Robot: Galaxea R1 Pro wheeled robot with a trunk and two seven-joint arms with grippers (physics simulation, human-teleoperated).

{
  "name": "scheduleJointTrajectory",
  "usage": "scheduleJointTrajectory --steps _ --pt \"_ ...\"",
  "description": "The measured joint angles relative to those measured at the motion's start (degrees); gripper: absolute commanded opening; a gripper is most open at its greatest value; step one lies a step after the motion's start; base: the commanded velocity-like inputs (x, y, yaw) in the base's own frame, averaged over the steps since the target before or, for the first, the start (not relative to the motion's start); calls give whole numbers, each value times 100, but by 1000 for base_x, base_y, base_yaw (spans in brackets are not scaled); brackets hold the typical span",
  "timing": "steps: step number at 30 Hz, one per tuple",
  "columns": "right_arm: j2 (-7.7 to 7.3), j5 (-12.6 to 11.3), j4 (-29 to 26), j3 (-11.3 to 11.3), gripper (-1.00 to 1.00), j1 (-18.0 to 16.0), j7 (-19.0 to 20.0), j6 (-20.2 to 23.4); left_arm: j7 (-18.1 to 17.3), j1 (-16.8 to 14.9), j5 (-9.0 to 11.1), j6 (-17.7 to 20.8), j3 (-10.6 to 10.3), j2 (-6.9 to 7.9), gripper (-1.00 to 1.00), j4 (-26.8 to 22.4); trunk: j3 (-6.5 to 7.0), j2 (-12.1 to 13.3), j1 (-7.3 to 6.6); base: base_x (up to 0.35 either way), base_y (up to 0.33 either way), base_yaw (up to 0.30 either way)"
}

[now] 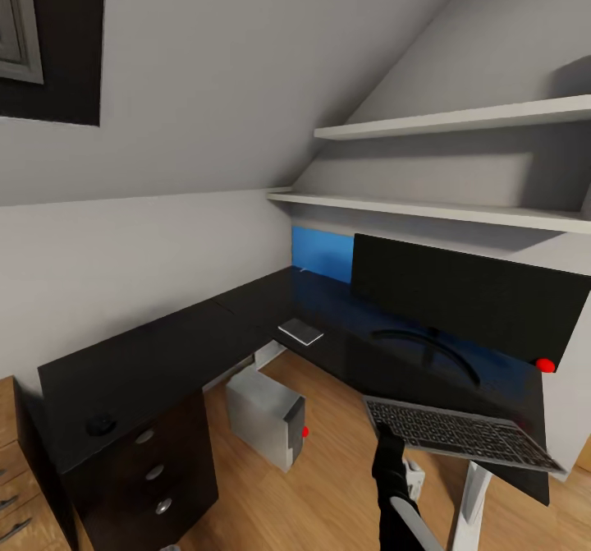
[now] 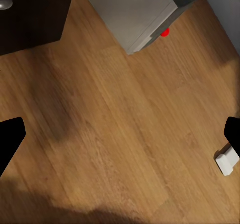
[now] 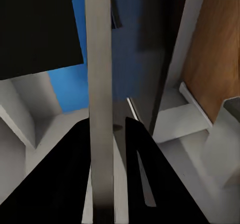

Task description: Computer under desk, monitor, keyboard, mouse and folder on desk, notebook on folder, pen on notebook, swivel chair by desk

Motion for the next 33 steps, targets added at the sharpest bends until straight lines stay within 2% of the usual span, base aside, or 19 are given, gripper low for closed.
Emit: scheduleJointTrajectory --steps 5,8,13,22,25,28,30,33 --pt "-7 -225 4 -13 -100 0 3 -9 0 0 0 0 1 0 100 0 0 0 0 0 0 -22" --pt "-4 -252 0 -73 -100 0 3 -22 0 -1 1 0 0 0 100 1 0 0 0 0 0 -133" --pt "-3 -259 2 -365 -100 0 0 -26 0 -1 0 0 0 -1 100 1 0 0 0 0 0 -196" --pt "-10 -242 6 -422 -100 -1 2 -30 0 0 0 0 2 0 100 0 -2 0 0 0 0 -107" --pt "-217 -227 18 -410 -100 -1 0 -10 3 1 -1 0 3 0 100 0 -2 0 0 0 0 -3" --pt "-343 -223 41 -407 -100 -1 -7 -3 7 1 -1 0 3 0 100 0 -3 0 0 0 0 0" --pt "-515 -220 98 -391 -100 -1 -21 -2 6 1 -1 0 1 0 100 0 -3 0 0 0 0 0" --pt "-627 -224 151 -371 -100 0 -25 5 8 0 0 0 -5 0 100 0 -3 0 0 0 0 0"
